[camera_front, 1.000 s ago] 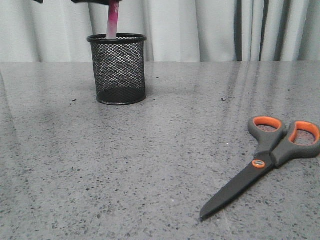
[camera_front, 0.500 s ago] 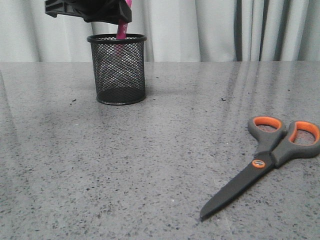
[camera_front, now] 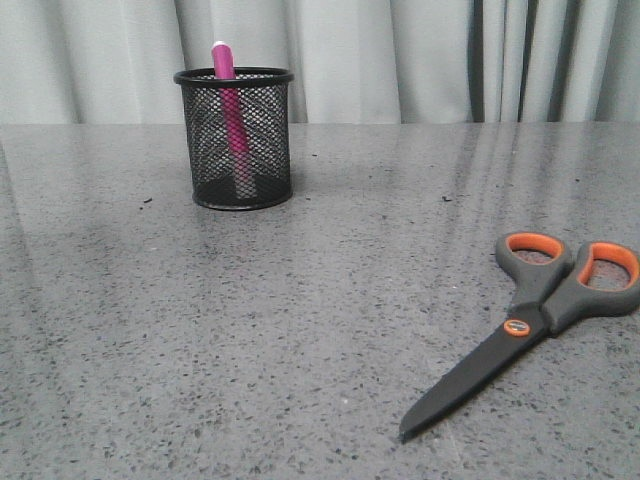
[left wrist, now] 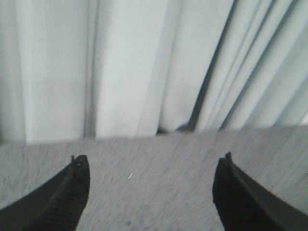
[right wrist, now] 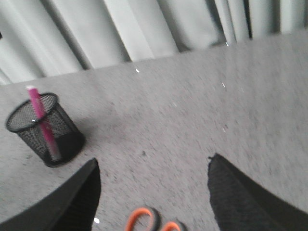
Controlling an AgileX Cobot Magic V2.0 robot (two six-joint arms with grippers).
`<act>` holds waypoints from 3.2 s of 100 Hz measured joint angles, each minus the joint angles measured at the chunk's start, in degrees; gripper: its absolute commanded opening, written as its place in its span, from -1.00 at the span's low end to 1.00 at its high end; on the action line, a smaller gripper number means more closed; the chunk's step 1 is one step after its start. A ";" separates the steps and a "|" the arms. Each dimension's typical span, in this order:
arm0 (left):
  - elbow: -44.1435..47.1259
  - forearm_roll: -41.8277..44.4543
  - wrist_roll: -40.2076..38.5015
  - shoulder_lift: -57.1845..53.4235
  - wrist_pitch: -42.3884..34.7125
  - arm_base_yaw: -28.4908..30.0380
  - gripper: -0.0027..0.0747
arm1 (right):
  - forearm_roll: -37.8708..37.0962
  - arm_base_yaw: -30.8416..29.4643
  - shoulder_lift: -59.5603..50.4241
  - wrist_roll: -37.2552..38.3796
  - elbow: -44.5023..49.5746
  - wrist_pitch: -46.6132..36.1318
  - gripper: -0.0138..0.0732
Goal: Put pen and scissors into bin
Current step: 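Lower the right gripper over the scissors' orange handles, then close the right gripper on the scissors near the pivot and lift, then carry the scissors to the mesh cup and lower them in blades first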
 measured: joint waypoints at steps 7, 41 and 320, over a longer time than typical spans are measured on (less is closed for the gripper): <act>0.00 0.00 0.00 -4.48 1.77 0.00 0.37 | 0.00 0.00 2.38 -0.42 -5.34 4.55 0.20; -0.12 0.62 0.00 -20.85 8.79 0.00 0.27 | -2.55 7.64 20.45 3.03 -19.87 20.54 0.09; 0.21 7.56 0.21 -48.13 27.22 -4.30 0.21 | -45.07 30.62 58.86 56.94 -46.36 31.07 -0.86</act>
